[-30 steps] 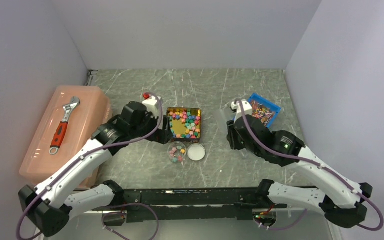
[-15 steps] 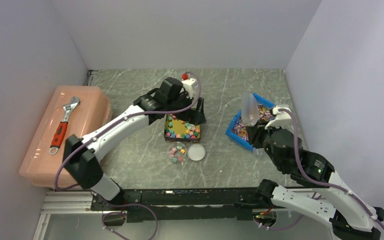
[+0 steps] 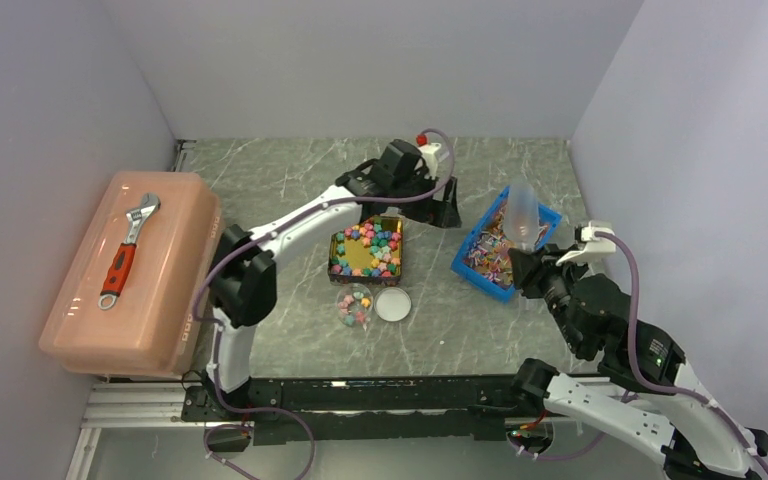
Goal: Pack the candies
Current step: Move the storage box to the center of the board.
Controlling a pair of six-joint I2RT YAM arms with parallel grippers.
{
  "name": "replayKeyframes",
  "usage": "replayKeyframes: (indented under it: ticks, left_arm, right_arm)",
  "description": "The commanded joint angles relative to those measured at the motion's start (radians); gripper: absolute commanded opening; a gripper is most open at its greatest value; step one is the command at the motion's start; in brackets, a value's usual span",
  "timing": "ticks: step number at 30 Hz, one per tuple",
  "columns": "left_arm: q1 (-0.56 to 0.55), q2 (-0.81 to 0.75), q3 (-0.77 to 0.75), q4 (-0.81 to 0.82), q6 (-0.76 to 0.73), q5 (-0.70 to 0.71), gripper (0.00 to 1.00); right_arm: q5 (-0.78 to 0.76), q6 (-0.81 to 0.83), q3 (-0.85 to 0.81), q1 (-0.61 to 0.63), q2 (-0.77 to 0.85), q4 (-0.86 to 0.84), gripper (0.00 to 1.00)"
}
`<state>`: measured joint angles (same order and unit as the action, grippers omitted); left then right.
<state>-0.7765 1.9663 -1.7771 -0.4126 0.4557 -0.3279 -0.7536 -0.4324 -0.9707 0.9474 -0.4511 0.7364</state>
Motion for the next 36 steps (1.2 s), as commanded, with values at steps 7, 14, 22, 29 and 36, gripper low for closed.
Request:
replayKeyframes:
  ticks: [7, 14, 22, 29, 36]
  left_arm:
    - [-0.094, 0.224, -0.261, 0.064, -0.003, 0.126, 0.93]
    - [-0.162, 0.288, -0.325, 0.059, -0.063, 0.298, 0.91]
    - [-0.219, 0.365, -0.403, 0.055, -0.130, 0.447, 0.85]
    - [-0.224, 0.408, -0.420, 0.065, -0.138, 0.495, 0.79]
    - [-0.223, 0.424, -0.412, 0.061, -0.141, 0.511, 0.65]
  right_arm:
    - [0.008, 0.024, -0.021, 0.000, 0.042, -0.047, 0.00]
    - [0.015, 0.009, -0.025, -0.001, 0.071, -0.018, 0.00]
    - [0.048, -0.015, -0.035, -0.001, 0.075, 0.008, 0.00]
    - [0.054, -0.028, -0.045, -0.001, 0.090, 0.035, 0.00]
    - [0.059, -0.026, -0.036, -0.001, 0.098, 0.036, 0.00]
